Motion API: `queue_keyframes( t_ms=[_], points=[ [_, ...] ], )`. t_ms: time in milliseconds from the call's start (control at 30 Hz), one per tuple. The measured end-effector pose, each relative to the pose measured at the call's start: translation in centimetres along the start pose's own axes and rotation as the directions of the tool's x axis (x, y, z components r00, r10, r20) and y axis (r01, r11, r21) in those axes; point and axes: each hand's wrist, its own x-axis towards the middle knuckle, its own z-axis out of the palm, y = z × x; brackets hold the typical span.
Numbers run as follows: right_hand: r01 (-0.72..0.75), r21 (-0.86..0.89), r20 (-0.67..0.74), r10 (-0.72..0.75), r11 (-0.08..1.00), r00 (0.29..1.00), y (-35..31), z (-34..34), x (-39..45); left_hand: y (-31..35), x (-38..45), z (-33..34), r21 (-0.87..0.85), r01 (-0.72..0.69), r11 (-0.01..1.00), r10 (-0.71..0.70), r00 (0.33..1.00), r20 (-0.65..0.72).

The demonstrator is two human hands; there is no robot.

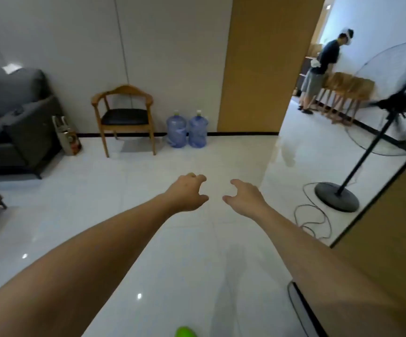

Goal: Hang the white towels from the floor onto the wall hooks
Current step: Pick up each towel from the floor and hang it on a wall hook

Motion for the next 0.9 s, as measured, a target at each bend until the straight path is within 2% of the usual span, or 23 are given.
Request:
queue_keyframes(
  t_ms=[100, 200, 333, 467, 600, 700, 800, 900],
  points=[
    [0.150, 0.003, 0.136, -0.149, 0.989, 0.979, -6.0, 4.6, 6.2, -8.1, 0.8, -1.9, -0.039, 0.214, 0.976, -0.215, 0.976, -0.031],
    [0.284, -0.002, 0.283, -0.272, 0.959, 0.920, -11.8, 9.4, 10.6, -14.7, -0.6, -3.0, -0.069, 0.399, 0.914, -0.402, 0.915, -0.027],
    [0.457, 0.030, 0.472, -0.415, 0.889, 0.778, -20.0, 16.5, 12.7, -22.0, -5.2, -3.7, -0.111, 0.619, 0.777, -0.625, 0.780, -0.028],
    [0.607, 0.087, 0.618, -0.520, 0.790, 0.590, -27.9, 23.1, 10.2, -28.1, -12.2, -4.3, -0.156, 0.782, 0.604, -0.794, 0.608, -0.025],
    [0.728, 0.138, 0.712, -0.578, 0.671, 0.398, -36.0, 29.4, 6.2, -34.2, -19.6, -5.2, -0.219, 0.878, 0.426, -0.903, 0.427, -0.048],
    [0.794, 0.177, 0.739, -0.612, 0.581, 0.283, -42.4, 33.9, 2.9, -39.2, -25.0, -6.0, -0.266, 0.909, 0.320, -0.947, 0.312, -0.073],
    [0.828, 0.204, 0.761, -0.617, 0.522, 0.201, -48.8, 38.4, -0.6, -44.8, -30.4, -7.0, -0.305, 0.921, 0.241, -0.971, 0.231, -0.068],
    [0.854, 0.201, 0.776, -0.610, 0.479, 0.160, -55.1, 42.8, -3.8, -50.4, -35.6, -8.2, -0.352, 0.919, 0.177, -0.984, 0.168, -0.056]
  ],
)
